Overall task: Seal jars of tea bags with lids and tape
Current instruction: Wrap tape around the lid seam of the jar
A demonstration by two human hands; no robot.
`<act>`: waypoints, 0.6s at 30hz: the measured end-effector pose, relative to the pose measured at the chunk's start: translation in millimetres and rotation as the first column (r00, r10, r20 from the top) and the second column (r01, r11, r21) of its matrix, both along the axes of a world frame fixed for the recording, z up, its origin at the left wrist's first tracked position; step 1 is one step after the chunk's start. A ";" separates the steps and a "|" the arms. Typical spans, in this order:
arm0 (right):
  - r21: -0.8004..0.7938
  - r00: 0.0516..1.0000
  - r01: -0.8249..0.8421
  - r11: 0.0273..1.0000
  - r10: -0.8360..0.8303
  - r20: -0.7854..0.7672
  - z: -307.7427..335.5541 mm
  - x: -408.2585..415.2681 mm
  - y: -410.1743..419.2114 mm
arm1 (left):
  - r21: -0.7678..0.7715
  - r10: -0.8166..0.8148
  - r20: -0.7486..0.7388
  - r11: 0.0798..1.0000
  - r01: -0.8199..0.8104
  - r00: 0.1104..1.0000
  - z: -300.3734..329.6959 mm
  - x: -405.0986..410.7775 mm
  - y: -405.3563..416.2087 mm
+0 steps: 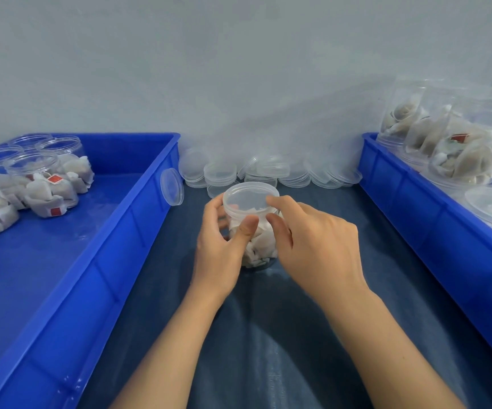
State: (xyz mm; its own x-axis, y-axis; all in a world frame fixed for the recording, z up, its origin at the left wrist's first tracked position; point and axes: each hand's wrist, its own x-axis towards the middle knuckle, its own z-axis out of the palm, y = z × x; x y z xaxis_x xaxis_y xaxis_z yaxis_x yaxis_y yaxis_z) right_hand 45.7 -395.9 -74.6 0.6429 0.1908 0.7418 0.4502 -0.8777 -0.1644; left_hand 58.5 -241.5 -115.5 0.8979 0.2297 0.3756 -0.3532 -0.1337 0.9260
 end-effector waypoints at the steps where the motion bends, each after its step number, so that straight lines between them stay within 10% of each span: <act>1: 0.025 1.000 -0.012 1.000 0.012 -0.008 0.6 -1.5 -0.5 | 0.011 0.002 0.006 1.000 -0.002 1.000 -0.2 -0.5 0.5; 18: 0.009 0.977 -0.096 0.995 0.096 -0.189 8.2 -8.5 -12.1 | 0.050 0.100 -0.016 0.994 -0.099 0.995 7.8 -6.8 -0.7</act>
